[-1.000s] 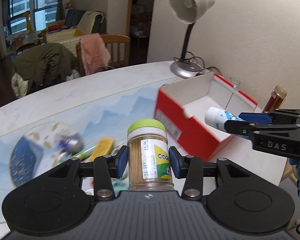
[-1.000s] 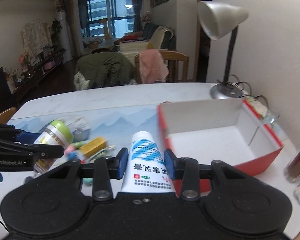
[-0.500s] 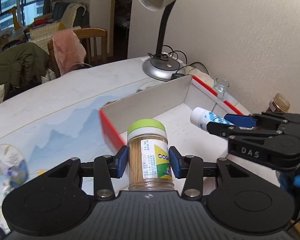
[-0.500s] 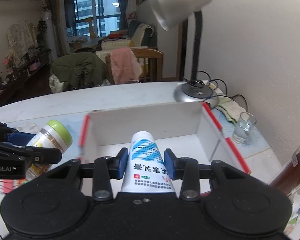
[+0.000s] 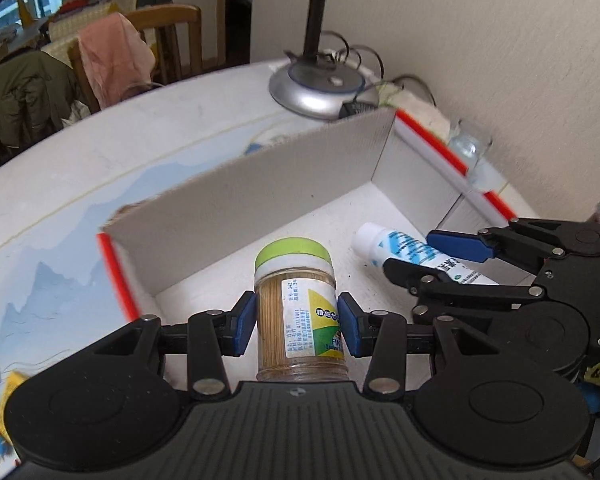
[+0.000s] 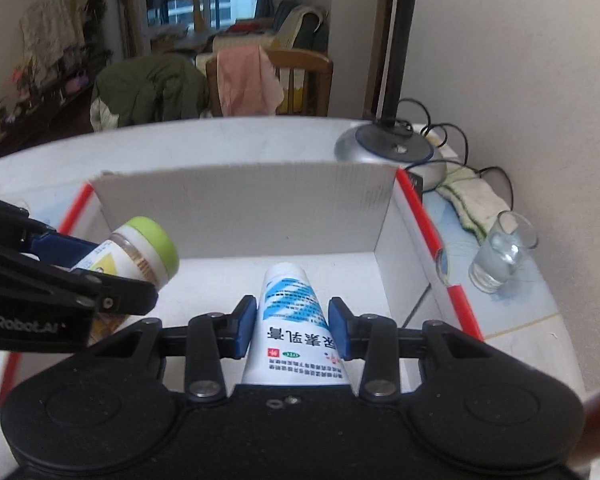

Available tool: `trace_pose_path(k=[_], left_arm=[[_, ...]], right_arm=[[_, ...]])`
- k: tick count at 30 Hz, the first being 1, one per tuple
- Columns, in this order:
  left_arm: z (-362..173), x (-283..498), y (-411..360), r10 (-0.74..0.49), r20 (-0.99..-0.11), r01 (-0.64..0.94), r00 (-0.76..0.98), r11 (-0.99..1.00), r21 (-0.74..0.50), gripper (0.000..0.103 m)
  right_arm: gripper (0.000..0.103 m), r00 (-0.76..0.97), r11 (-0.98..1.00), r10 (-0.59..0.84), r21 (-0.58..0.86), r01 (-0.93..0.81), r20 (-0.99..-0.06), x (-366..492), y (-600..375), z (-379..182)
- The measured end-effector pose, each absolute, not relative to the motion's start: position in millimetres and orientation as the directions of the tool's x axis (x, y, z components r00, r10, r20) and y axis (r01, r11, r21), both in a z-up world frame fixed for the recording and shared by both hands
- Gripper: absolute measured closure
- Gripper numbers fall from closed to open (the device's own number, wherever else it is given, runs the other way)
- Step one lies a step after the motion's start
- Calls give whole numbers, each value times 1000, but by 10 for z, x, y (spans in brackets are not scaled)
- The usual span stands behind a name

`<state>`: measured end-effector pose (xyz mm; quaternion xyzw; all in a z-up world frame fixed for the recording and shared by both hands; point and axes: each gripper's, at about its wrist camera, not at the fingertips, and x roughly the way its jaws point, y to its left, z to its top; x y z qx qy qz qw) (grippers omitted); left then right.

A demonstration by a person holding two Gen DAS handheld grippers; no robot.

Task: Organize rigid objects
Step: 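Carry the jar and tube into the red shoebox with both grippers, then open both grippers to release the jar and tube in the box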

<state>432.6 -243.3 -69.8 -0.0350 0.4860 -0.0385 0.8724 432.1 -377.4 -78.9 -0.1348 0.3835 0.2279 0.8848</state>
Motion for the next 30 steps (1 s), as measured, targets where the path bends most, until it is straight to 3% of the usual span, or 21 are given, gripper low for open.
trace_pose_path(k=[20, 23, 26, 30], left_arm=[[-1311, 4862, -2415, -71, -945, -4, 321, 997, -76, 60], [-1311, 4875, -2438, -63, -947, 3, 314, 998, -65, 60], [-1275, 4846, -2448, -71, -943, 5, 324, 997, -73, 60], [-1174, 4802, -2438, -68, -935, 2, 347, 997, -72, 48]], right_arm=[[65, 389, 769, 273, -43, -637, -880, 4545, -3665, -1027], [62, 378, 765, 262, -47, -642, -888, 4548, -3651, -1031], [52, 378, 766, 272, -39, -641, -885, 4560, -3668, -1009], [47, 390, 775, 282, -32, -632, -877, 4531, -3697, -964]])
